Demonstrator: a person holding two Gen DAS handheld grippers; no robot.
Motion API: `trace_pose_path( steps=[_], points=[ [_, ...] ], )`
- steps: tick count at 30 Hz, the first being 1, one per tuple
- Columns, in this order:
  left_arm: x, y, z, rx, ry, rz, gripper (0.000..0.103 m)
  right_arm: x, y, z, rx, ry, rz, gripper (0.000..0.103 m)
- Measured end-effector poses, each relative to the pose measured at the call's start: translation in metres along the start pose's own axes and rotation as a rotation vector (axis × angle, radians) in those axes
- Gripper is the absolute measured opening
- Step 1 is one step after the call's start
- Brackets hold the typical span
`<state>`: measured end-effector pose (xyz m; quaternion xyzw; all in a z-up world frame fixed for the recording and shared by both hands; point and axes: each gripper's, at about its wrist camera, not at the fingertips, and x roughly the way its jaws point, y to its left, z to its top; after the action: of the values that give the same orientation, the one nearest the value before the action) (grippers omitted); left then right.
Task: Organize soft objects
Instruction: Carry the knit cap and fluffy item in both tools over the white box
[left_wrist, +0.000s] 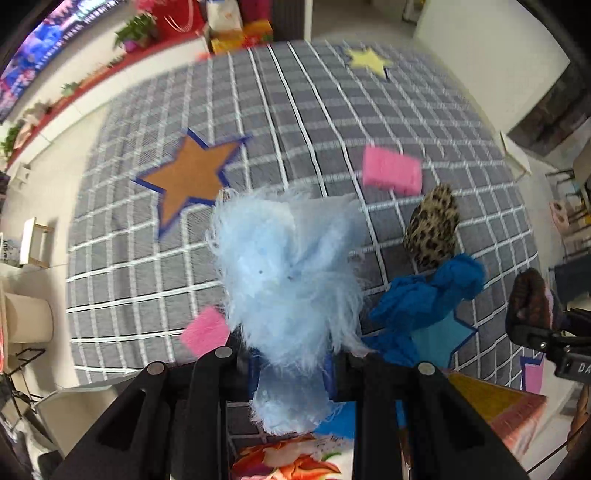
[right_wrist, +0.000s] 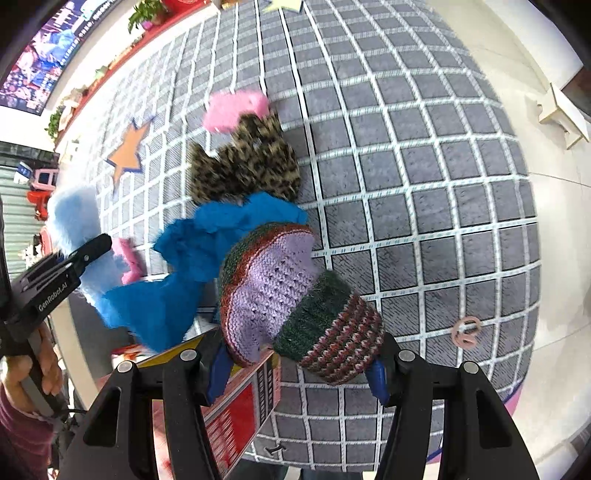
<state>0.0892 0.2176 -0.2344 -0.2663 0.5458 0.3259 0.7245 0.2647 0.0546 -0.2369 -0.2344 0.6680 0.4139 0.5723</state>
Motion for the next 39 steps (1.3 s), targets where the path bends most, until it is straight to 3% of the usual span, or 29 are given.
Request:
trace_pose_path(
  steps=[4, 12, 26, 39],
  points=[
    [-0.026, 0.010, -0.025, -0.046, -0.058, -0.006, 0.029, -0.021, -0.007, -0.015, 0.012, -0.050, 0.008, 0.061],
    [-0.071, 0.023, -0.066, -0.123, -0.118, -0.066, 0.029, -0.052, 0.017, -0.043, -0.002, -0.094, 0.041, 0.061],
    [-0.128, 0.050, -0.148, -0.175, -0.162, -0.066, 0.029, -0.078, 0.107, -0.084, -0.122, -0.166, 0.012, 0.061],
    [-0.149, 0.083, -0.209, -0.253, -0.163, 0.004, 0.029, -0.044, 0.201, -0.123, -0.337, -0.083, 0.044, 0.061]
  ],
)
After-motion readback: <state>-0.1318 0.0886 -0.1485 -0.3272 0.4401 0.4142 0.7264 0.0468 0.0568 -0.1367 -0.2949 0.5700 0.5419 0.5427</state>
